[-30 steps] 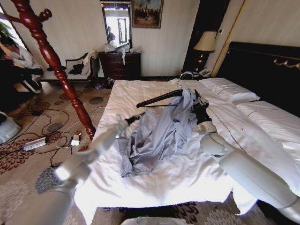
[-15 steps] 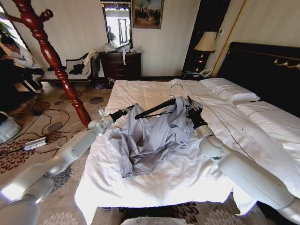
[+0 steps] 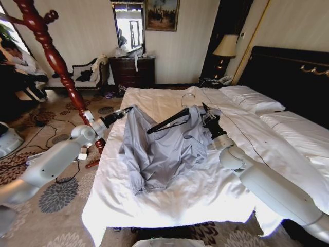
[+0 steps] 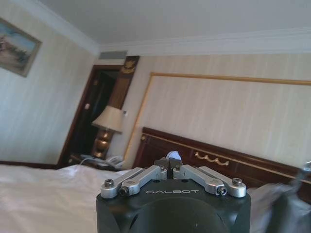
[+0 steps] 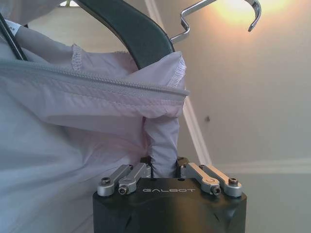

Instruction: Pick up the clothes from the bed and hang them on the clothes hanger.

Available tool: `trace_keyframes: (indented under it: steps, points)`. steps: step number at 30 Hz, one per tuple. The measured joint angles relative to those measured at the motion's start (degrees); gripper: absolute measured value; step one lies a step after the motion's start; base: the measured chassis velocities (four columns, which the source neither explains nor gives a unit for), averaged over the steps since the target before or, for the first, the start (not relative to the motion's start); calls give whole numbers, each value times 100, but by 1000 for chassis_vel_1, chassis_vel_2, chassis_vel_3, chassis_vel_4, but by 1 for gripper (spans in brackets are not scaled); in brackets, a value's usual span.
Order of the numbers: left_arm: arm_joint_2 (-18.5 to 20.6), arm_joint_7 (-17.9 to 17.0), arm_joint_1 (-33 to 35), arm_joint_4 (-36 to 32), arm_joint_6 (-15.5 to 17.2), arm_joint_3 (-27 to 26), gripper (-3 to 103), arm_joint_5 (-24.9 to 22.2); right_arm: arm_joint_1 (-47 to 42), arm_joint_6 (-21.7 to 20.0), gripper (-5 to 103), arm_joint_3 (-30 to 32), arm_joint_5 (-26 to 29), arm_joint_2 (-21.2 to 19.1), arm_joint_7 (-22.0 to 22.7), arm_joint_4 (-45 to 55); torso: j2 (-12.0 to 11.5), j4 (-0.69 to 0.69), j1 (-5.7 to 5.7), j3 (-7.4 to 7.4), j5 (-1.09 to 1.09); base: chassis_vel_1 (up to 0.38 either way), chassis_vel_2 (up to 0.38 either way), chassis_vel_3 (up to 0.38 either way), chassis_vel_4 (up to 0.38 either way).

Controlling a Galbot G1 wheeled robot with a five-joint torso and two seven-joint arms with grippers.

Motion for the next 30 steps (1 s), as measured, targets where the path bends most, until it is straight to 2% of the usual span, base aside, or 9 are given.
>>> trace_keyframes:
  steps: [6,10,14,16,18,20,22,28,30]
  points:
    - [433,-403,174,-1081,112,-126,0,-220,199,-34,20,-85,-71,284,-69,-536,-1,5,2,1,1,0,0,0,0]
    - [1150,-395,1343,-2041,214,-1212,0,-293,346,-27,20,-130,-24,326,-103,-845,0,5,1,0,-1,0,0,0,0]
    - [1435,-499,2092,-2501,246,-1722,0,-203,397,-171,20,-202,64,322,-183,-803,0,9,0,0,-2,0,0,0,0]
    - [1427,-618,2145,-2589,268,-1707,0,-126,427,-267,20,-233,81,333,-270,-754,0,8,0,0,-1,0,0,0,0]
    - [1235,-978,1936,-2641,314,-1238,0,255,549,-401,20,-330,92,378,-457,-685,0,4,0,1,-5,0,0,0,0]
    - [1126,-1069,1694,-2611,315,-959,0,393,615,-437,20,-388,100,400,-514,-665,-1,3,1,1,-4,0,0,0,0]
    - [892,-1245,1055,-2492,315,-342,0,538,726,-492,20,-543,171,418,-560,-646,-1,3,2,1,-2,0,0,0,0]
    - [242,-1541,-449,-2052,254,949,0,561,721,-541,20,-624,260,427,-585,-646,-1,4,1,2,-2,0,0,0,0]
    - [142,-1559,-713,-1991,243,1130,0,545,704,-559,20,-623,300,426,-583,-654,-1,3,2,2,-1,0,0,0,0]
